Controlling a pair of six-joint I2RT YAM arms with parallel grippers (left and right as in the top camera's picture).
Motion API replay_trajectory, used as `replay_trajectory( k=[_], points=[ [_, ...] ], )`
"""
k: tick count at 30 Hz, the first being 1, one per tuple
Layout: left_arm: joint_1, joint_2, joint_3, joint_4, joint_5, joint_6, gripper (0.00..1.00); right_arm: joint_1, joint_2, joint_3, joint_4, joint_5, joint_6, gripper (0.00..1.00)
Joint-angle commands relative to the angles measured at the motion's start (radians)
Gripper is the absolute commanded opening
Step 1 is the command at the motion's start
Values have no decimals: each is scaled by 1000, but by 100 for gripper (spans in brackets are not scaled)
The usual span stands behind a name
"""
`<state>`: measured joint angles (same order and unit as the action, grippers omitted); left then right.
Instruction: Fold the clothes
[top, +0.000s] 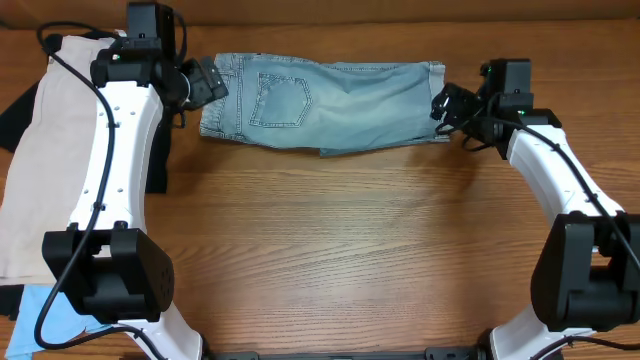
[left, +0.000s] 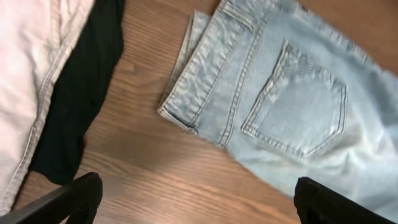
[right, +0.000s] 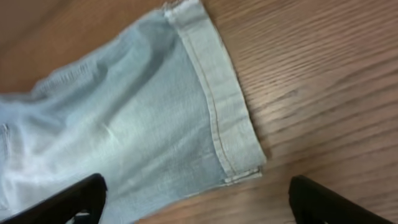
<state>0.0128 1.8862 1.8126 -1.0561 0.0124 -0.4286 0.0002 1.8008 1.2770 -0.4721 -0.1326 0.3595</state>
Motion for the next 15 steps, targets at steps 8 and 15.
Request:
replay_trajectory(
  k=[8, 15],
  points=[
    [-6, 18, 7, -58, 6, 112, 100, 12, 144, -15, 21, -11, -10, 73],
    [-6, 18, 7, -66, 6, 111, 100, 12, 208, -15, 64, -18, 47, 69]
  ],
)
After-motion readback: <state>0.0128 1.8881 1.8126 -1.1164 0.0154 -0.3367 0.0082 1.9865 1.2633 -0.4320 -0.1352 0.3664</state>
